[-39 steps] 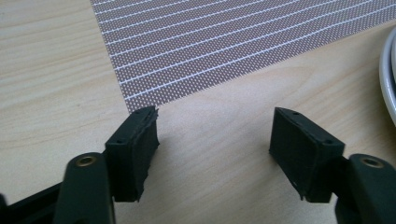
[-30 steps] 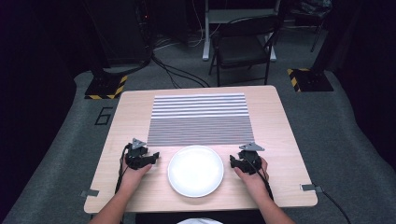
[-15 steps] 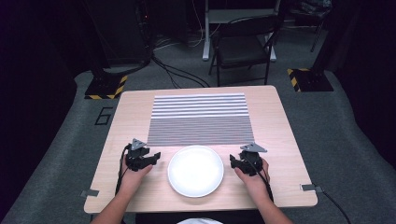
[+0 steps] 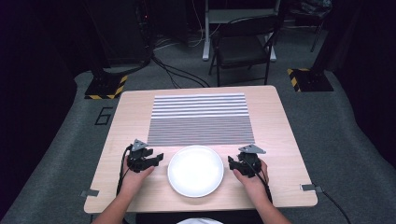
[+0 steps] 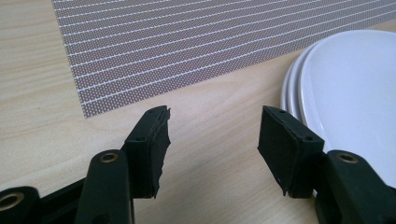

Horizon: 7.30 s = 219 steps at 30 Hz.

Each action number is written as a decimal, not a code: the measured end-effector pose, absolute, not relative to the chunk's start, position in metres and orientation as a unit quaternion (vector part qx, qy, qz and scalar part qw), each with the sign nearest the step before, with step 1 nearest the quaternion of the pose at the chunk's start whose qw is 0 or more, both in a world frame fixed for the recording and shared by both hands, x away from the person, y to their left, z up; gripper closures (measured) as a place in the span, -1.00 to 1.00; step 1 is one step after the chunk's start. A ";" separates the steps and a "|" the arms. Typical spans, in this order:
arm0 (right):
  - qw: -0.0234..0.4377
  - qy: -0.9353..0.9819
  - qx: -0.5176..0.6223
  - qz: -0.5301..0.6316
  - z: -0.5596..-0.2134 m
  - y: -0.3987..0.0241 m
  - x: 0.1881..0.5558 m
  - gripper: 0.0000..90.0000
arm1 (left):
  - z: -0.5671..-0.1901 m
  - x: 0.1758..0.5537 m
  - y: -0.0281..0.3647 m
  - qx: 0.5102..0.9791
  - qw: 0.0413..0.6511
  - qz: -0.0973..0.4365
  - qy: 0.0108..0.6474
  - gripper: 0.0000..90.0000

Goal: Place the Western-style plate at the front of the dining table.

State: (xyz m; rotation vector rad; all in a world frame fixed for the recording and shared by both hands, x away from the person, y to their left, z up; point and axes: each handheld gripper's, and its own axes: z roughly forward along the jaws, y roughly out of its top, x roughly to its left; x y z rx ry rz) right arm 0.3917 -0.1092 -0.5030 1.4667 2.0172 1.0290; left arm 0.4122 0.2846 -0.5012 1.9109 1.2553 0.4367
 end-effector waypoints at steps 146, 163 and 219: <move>0.145 0.695 0.563 0.423 -0.499 -0.094 0.373 -0.09 | -0.508 0.392 0.199 0.753 0.424 0.037 0.502 -0.06; 0.172 0.698 0.561 0.409 -0.487 -0.107 0.368 -0.06 | -0.510 0.391 0.194 0.755 0.433 0.037 0.492 -0.05; 0.149 0.687 0.585 0.404 -0.499 -0.124 0.337 0.24 | -0.508 0.382 0.177 0.773 0.434 0.034 0.462 0.03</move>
